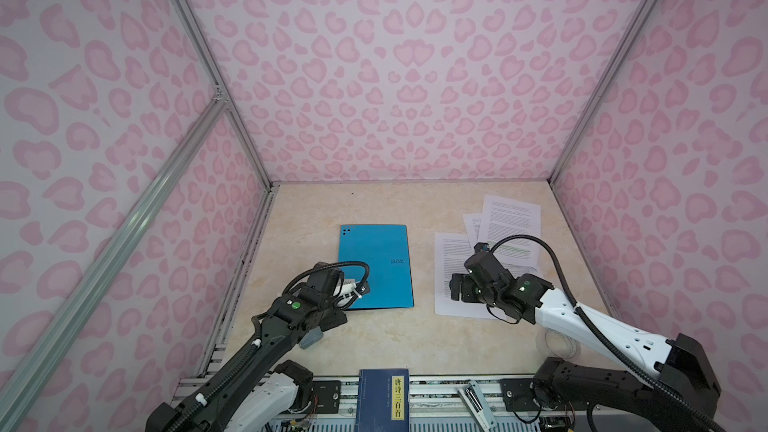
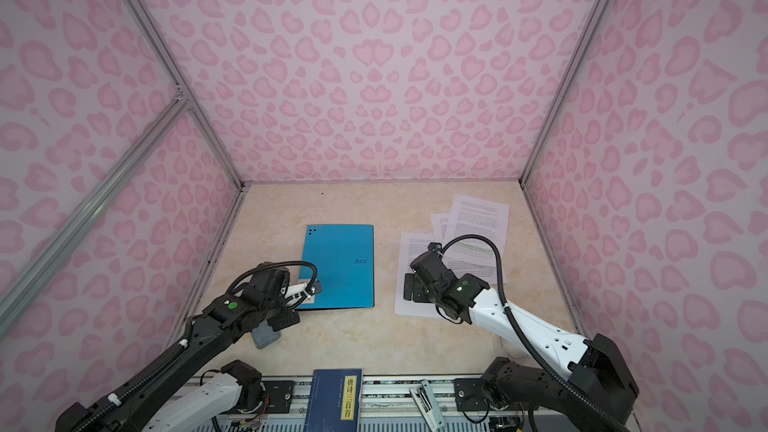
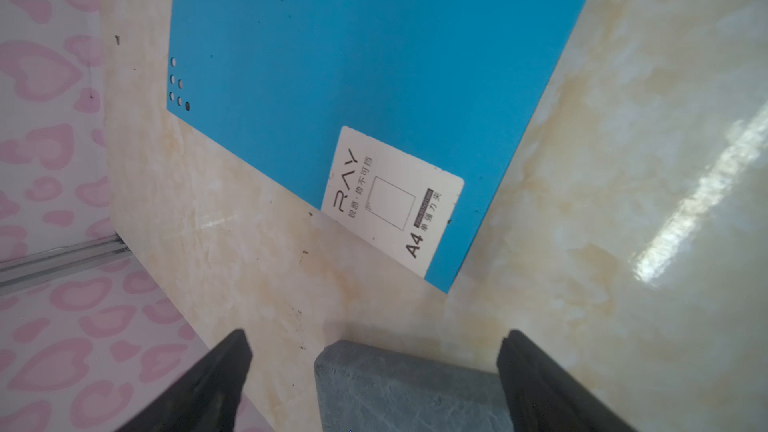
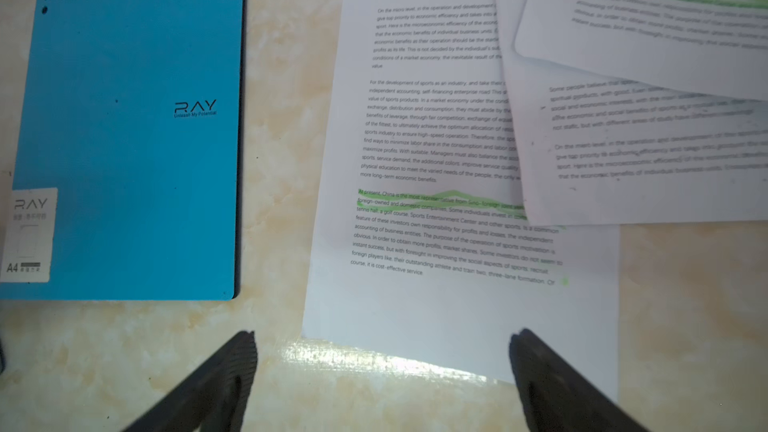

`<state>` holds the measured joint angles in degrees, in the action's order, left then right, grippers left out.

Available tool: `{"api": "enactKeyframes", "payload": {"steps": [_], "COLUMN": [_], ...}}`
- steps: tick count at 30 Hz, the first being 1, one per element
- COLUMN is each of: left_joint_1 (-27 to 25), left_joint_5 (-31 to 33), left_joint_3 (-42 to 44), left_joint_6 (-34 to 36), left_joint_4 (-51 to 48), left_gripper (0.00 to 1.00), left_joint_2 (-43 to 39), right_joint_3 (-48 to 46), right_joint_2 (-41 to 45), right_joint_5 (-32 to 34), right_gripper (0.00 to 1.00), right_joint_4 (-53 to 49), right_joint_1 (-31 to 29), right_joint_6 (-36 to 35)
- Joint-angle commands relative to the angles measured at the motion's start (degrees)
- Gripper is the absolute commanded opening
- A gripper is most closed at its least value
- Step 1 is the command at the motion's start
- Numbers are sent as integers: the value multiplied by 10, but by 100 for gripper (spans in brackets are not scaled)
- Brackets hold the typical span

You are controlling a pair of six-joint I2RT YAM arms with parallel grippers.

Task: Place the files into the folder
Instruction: 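Move the left gripper to the teal folder's near edge while the right gripper approaches it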

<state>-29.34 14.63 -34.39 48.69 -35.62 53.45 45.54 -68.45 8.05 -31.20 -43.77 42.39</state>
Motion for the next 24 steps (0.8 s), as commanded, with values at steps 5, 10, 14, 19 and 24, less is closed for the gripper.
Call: {"api": "enactKeyframes", "payload": {"steps": [5,10,14,19,24], "left_joint_1": [-100,-148,-168,-179,-184], "left_joint_5": [121,168,178,196,204], "left_joint_3": [6,29,57,93,112], "left_joint_6": [-37,-50,-54,-44,-50], "left_joint_4": [72,129,178,242,278], "left_gripper": [97,97,97,97,97], "left_joint_2": [88,126,123,125,124], "right_joint_3": [11,-14,-34,-62,-93], "right_joint_2": [-58,-52,-23,23,79], "right_joint_5": [12,-11,-14,6,5], "right_gripper": [97,97,97,97,97], "right_joint_4": [24,53,63,76,92], "right_joint_1": [-40,-47,-47,-46,-33], "right_joint_6": [33,40,52,54,57]}}
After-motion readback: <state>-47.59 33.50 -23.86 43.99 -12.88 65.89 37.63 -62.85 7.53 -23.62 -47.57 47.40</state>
